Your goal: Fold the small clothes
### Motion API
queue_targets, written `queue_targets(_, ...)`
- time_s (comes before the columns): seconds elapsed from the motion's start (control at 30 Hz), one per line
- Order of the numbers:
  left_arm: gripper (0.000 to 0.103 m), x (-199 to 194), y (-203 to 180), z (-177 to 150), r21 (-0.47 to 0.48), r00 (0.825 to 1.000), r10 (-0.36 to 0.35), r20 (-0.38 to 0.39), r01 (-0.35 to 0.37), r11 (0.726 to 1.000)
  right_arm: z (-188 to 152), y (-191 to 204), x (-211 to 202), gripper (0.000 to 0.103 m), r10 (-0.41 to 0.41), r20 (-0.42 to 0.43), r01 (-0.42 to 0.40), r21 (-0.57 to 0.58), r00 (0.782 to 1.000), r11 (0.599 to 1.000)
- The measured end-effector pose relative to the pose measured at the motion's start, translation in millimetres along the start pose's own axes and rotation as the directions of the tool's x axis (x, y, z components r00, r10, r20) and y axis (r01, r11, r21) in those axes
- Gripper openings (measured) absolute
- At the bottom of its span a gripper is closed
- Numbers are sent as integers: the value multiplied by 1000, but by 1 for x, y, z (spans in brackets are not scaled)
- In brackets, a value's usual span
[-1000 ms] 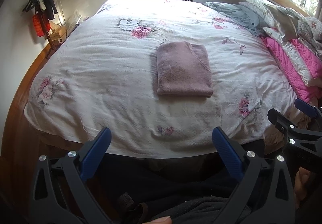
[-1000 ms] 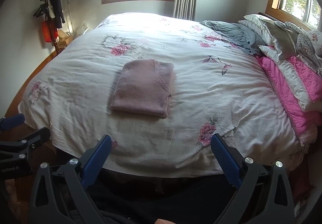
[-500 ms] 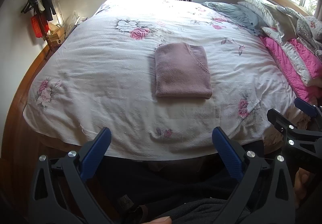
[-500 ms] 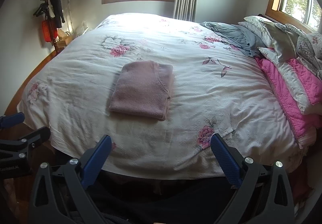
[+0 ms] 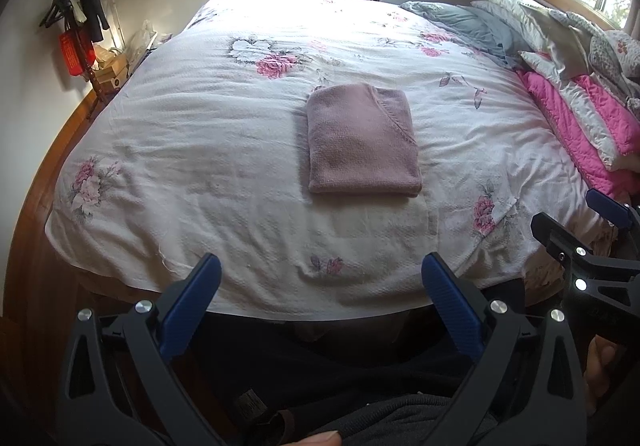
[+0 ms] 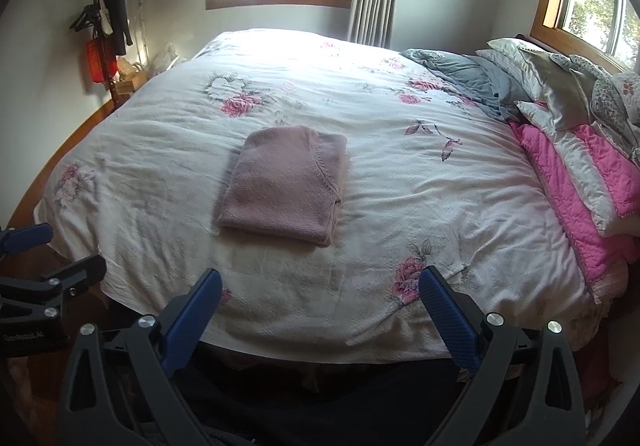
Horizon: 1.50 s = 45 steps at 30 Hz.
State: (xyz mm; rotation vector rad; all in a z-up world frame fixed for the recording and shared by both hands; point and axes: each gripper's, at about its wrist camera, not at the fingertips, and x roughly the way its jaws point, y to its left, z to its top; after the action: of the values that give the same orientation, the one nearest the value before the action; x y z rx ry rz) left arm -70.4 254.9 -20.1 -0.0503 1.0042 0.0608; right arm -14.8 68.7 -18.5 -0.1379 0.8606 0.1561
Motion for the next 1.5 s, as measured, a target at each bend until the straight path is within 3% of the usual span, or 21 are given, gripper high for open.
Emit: queue_targets(1.5, 100, 12, 1, 0, -20, 999, 39, 8, -39, 999, -5, -7, 15, 99, 41, 4, -41, 37, 999, 998)
